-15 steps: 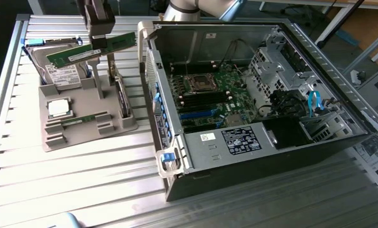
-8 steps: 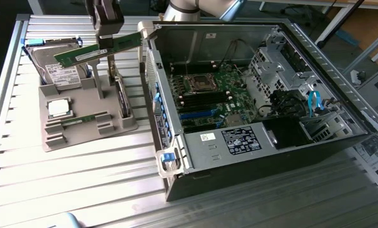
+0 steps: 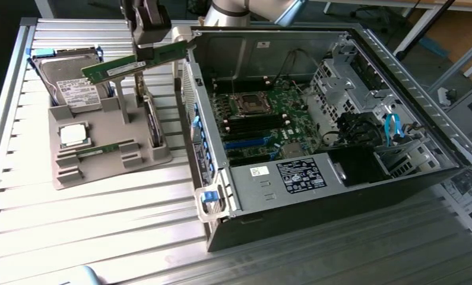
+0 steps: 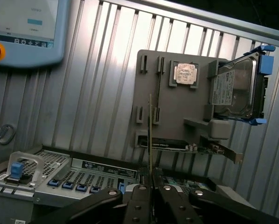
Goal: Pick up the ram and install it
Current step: 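Pick up the ram and move it above insertion slot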
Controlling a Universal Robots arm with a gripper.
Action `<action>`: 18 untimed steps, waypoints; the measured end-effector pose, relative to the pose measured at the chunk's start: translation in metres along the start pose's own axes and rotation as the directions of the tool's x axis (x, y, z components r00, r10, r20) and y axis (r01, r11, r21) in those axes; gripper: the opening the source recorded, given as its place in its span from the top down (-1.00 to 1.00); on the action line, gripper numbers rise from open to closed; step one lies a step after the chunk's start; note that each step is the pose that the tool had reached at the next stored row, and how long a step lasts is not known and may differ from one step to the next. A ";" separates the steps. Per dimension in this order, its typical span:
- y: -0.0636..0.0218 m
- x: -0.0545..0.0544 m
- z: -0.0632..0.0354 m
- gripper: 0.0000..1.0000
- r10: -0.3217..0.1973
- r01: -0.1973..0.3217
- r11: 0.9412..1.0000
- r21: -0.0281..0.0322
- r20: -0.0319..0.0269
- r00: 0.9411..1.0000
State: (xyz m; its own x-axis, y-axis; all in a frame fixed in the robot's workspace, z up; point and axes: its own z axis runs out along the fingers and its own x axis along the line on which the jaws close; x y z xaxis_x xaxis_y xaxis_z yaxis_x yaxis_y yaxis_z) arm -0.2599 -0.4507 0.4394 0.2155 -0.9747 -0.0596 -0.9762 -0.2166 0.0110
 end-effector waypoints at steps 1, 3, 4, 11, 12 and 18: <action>-0.0015 0.000 0.0000 0.76 0.000 0.000 1.000 0.000 0.000 1.000; -0.0040 0.001 -0.0001 0.76 0.000 0.000 1.000 0.000 0.000 1.000; -0.0052 0.001 -0.0001 0.76 0.000 0.000 1.000 0.000 0.000 1.000; -0.0191 0.004 -0.0004 0.76 0.000 0.000 1.000 0.000 -0.002 1.000; -0.0203 0.005 -0.0005 0.76 0.000 0.000 1.000 0.000 -0.002 1.000; -0.0323 0.007 -0.0008 0.76 0.000 0.000 1.000 -0.001 -0.003 1.000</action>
State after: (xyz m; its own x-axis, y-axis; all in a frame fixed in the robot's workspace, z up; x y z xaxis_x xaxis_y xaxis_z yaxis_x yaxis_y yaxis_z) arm -0.2269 -0.4507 0.4394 0.2155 -0.9749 -0.0565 -0.9762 -0.2165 0.0117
